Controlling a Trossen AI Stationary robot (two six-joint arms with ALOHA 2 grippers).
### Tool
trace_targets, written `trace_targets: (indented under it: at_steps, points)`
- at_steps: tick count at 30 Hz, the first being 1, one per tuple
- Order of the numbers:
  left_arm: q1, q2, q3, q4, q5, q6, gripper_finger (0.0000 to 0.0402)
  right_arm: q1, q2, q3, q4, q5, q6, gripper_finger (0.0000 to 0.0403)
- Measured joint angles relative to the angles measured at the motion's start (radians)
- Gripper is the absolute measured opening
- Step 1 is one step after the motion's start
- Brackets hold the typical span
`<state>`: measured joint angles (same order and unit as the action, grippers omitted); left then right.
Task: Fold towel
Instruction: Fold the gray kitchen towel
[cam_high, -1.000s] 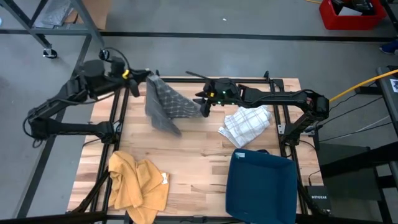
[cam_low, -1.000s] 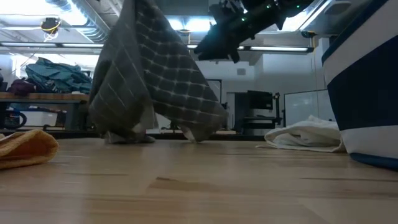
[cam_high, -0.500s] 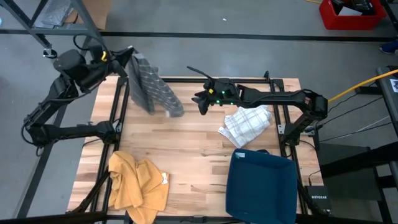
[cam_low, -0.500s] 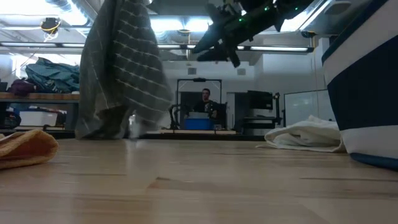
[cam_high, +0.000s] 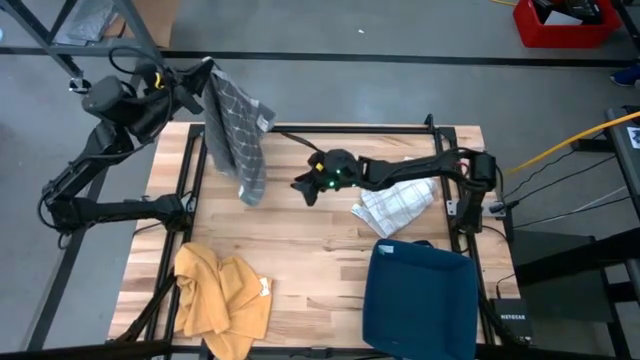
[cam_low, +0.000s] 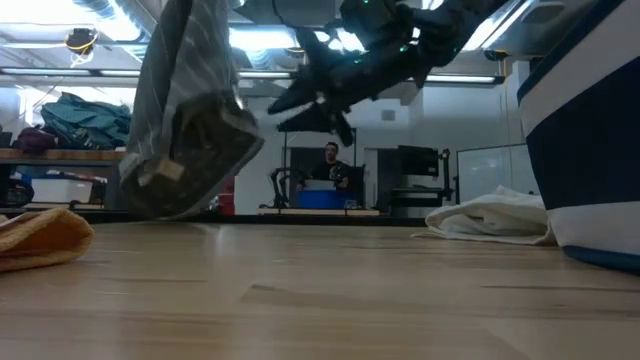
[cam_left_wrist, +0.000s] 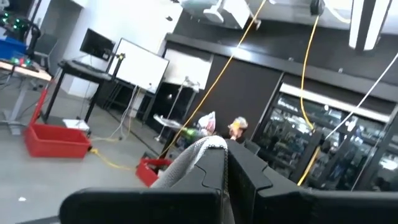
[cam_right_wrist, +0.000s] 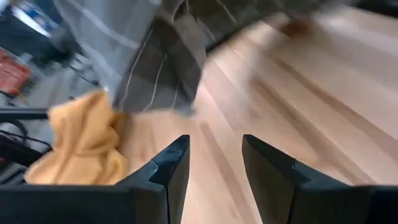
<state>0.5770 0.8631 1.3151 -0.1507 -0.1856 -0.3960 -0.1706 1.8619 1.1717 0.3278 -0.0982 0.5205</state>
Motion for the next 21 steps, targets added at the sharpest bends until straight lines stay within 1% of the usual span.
trace_targets:
  at_steps: [2, 5, 9, 14, 17, 21]
  points:
    - [0.000, 0.009, 0.000, 0.026, -0.001, -0.001, 0.0000, 0.013, 0.028, 0.000, 0.098, 0.004, 0.000, 0.0151]
    - [0.000, 0.021, 0.000, 0.071, -0.001, -0.001, 0.0000, 0.032, 0.060, 0.001, 0.195, 0.019, -0.001, 0.0151]
    - [0.000, 0.040, 0.000, 0.116, -0.001, 0.000, 0.0000, 0.063, 0.087, 0.001, 0.234, 0.043, 0.000, 0.0151]
    - [0.000, 0.062, 0.000, 0.131, 0.000, 0.003, 0.0000, 0.109, 0.118, 0.001, 0.295, 0.046, 0.017, 0.0151]
    - [0.000, 0.073, 0.000, 0.132, 0.005, 0.003, 0.0000, 0.130, 0.125, 0.001, 0.329, 0.091, -0.001, 0.0151]
    - [0.000, 0.076, 0.000, 0.129, 0.058, -0.017, 0.0000, 0.130, 0.124, 0.001, 0.367, 0.163, -0.024, 0.0151]
